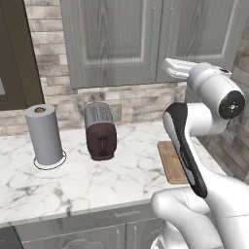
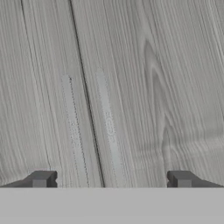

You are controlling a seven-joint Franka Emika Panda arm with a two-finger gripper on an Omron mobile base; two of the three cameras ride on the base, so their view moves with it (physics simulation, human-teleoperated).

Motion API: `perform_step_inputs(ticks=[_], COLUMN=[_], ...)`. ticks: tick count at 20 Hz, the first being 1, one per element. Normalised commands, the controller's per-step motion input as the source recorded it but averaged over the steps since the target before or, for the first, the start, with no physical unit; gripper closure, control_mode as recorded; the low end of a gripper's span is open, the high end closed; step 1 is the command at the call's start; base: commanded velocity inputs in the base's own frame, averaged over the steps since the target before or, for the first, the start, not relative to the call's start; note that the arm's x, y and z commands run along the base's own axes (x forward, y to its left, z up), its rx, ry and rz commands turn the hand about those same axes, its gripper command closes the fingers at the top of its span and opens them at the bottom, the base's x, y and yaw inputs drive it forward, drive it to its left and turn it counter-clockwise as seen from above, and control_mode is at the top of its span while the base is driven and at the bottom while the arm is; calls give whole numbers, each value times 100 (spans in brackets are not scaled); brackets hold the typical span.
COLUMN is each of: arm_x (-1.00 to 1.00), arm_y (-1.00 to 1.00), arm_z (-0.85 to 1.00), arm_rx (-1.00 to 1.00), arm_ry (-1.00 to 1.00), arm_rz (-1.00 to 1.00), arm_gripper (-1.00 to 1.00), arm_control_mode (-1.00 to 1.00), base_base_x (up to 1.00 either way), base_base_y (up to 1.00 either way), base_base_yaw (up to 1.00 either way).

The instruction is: Open the cabinet, retrieve the rolling pin, and place it next to the meat on the cutting board to prepare for tenderizing.

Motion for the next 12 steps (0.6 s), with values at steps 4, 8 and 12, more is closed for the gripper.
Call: perform_step_inputs(ticks=[4,8,12], arm_x=[23,39,44], arm_y=[1,14,-8], arm_z=[0,0,0], arm_rx=[0,-4,-3], arm_ry=[0,5,4], arm_rz=[0,0,6], arm_gripper=[-100,-100,-100], arm_control_mode=[-100,-100,-100], base_base_x=[0,0,0], base_base_y=[0,0,0], base_base_yaw=[0,0,0])
